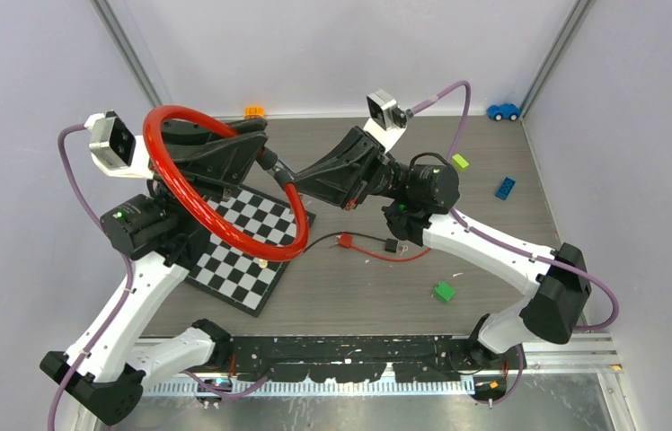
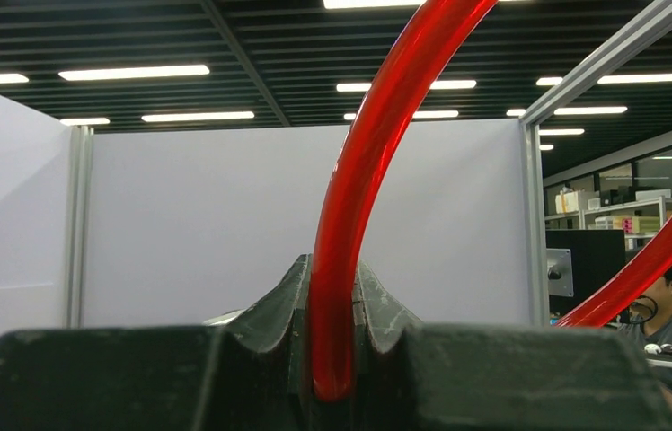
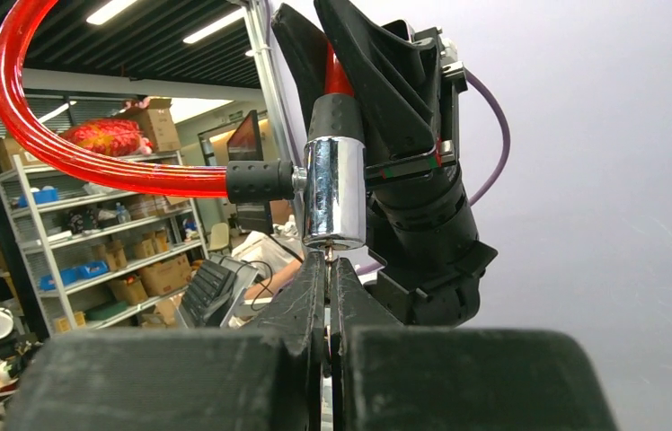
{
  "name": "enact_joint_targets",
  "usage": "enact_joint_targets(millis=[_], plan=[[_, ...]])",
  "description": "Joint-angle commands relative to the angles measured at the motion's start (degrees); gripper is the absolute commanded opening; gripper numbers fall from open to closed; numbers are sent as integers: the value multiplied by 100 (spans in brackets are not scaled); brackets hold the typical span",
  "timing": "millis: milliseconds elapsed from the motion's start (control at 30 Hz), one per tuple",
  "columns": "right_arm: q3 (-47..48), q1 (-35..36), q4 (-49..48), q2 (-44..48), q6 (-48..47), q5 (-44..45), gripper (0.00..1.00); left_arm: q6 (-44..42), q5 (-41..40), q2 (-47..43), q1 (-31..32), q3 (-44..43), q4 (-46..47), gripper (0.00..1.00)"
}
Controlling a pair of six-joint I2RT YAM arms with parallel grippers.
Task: Lock with the key
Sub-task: Lock the lock.
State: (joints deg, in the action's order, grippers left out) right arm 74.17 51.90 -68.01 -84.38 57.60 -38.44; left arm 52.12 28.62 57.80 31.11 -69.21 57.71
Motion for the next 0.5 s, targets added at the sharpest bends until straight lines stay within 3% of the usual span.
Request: enact_joint_targets(millis=[0,333,467], plan=[[376,7,-510,26,374,-33,1,63,232,102,35,-45,-130,0],[371,-44,-508,30,431,-84,1,70,276,118,35,-30,-68,0],[175,-62,-342,218,21,-46,15,30,255,92,35,-8,-83,0]])
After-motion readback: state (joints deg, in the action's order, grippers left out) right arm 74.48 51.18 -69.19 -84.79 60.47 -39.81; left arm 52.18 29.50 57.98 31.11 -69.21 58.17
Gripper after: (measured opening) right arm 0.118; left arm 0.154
